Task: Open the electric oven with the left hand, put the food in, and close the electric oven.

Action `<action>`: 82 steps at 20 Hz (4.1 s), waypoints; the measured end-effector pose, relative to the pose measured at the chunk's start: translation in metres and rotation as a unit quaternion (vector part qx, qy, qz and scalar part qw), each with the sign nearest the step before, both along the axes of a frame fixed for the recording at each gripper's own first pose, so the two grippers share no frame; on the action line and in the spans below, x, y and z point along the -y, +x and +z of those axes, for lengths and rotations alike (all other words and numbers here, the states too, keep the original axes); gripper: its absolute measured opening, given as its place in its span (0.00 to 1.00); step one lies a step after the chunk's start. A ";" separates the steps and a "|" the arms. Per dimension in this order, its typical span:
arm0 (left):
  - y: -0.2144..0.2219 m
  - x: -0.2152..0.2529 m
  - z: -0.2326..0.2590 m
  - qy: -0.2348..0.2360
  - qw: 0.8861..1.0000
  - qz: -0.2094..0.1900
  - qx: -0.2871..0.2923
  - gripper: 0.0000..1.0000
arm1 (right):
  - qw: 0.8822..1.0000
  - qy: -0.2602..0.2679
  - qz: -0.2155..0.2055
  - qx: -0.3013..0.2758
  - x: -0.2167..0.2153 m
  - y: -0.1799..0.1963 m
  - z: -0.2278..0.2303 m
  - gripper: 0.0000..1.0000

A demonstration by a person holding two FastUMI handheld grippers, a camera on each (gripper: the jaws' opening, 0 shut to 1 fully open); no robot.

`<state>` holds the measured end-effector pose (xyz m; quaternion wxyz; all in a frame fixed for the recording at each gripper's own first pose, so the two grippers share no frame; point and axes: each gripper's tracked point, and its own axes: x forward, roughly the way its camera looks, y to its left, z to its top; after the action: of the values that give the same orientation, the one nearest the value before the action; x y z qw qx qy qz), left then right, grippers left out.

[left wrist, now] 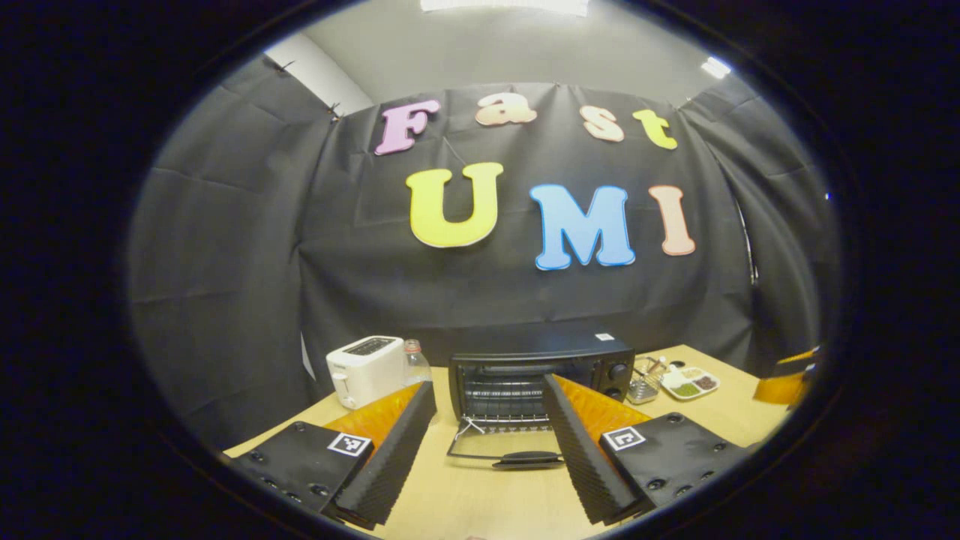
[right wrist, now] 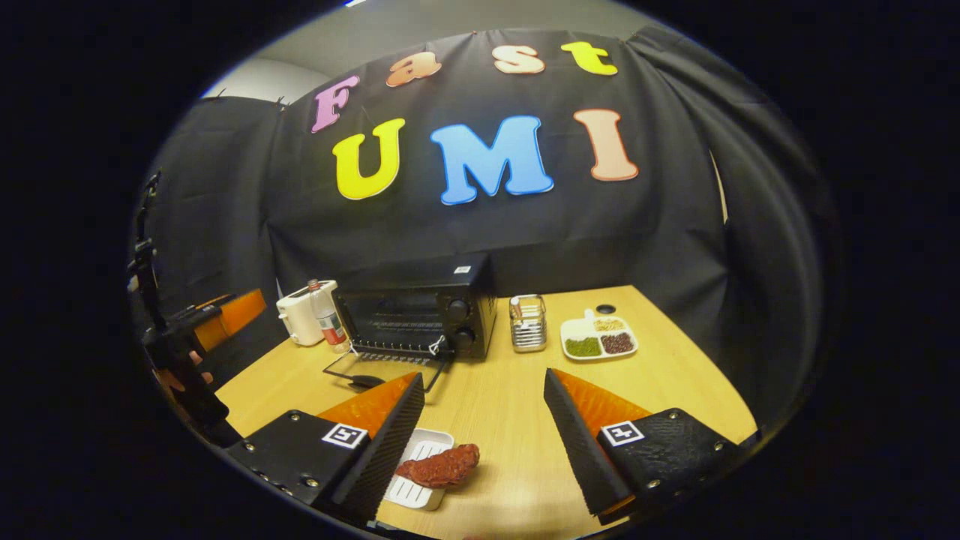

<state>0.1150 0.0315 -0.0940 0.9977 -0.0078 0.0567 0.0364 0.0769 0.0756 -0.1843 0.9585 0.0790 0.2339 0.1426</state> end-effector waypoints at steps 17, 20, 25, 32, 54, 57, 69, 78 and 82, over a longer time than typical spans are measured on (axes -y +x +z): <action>-0.036 -0.035 0.040 0.013 0.999 0.041 0.028 1.00 | 0.952 0.147 0.015 -0.269 -0.045 -0.035 -0.118 0.76; -0.037 -0.037 0.038 0.014 0.999 0.044 0.024 1.00 | 0.939 0.169 0.014 -0.298 -0.051 -0.041 -0.124 0.72; -0.034 -0.035 0.036 0.016 0.999 0.042 0.022 1.00 | 0.936 0.170 0.015 -0.309 -0.055 -0.044 -0.128 0.42; -0.027 -0.034 0.032 0.011 0.999 0.038 0.017 1.00 | 0.936 0.212 0.015 -0.281 -0.058 -0.028 -0.096 0.09; 0.043 -0.087 0.003 -0.018 1.000 0.022 0.000 0.96 | 0.942 0.279 0.031 -0.182 -0.189 0.109 -0.016 0.09; 0.056 -0.100 0.001 -0.017 1.000 0.022 0.000 1.00 | 0.941 0.285 0.026 -0.179 -0.208 0.130 -0.023 0.08; 0.074 -0.149 -0.011 0.011 0.999 0.043 -0.019 1.00 | 0.935 0.320 0.003 -0.155 -0.278 0.202 -0.057 0.08; 0.070 -0.172 -0.019 0.025 0.997 0.065 -0.037 1.00 | 0.940 0.315 -0.031 -0.128 -0.288 0.239 -0.083 0.09; 0.071 -0.169 -0.021 0.025 0.997 0.064 -0.039 0.96 | 0.956 0.262 -0.051 -0.124 -0.277 0.244 -0.097 0.21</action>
<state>0.1856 0.2005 -0.1150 0.9902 0.0151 0.0943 0.1018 0.3208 0.3523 -0.2817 0.8736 0.3559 0.3015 0.1385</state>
